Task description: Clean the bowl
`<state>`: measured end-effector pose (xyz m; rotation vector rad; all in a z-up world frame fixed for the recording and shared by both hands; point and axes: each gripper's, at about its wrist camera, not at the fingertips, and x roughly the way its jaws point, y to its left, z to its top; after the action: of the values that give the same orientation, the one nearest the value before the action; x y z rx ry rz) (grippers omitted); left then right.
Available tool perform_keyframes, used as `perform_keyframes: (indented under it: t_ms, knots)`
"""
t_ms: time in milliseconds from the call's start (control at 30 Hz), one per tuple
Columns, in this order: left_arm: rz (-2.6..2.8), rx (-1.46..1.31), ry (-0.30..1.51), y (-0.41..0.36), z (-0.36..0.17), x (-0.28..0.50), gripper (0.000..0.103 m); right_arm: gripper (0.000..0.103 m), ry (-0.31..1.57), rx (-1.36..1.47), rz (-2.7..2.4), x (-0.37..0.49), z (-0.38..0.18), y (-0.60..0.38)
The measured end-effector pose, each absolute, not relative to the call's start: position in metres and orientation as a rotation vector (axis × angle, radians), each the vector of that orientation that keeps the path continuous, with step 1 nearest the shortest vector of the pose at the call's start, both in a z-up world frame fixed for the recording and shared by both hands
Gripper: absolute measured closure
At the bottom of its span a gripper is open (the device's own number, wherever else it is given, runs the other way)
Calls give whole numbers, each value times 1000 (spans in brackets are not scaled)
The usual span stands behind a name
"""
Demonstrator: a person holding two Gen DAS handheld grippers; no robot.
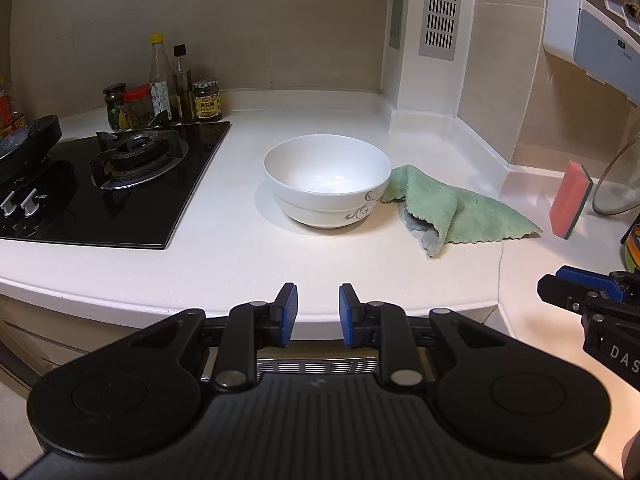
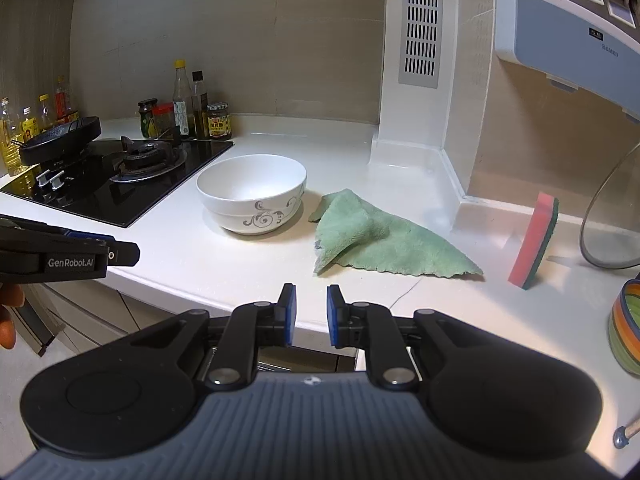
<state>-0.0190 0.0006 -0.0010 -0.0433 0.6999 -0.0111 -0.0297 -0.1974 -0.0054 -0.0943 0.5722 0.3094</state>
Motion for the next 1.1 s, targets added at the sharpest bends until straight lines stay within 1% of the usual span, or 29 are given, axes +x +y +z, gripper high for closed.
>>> perform_keyframes:
  t_ms: [800, 967, 1033, 1100]
  knots:
    - [-36, -48, 718, -4, -8, 6, 76, 90, 616, -91, 308, -19, -12, -199]
    - [-45, -59, 711, 3, -7, 20, 76, 90, 612, -147, 298, -3, -3, -190]
    - [-44, -70, 706, 9, -6, 28, 76, 86, 619, -184, 305, 12, -1, -181]
    - [-38, -82, 702, 16, -6, 40, 76, 86, 624, -222, 309, 29, -1, -172]
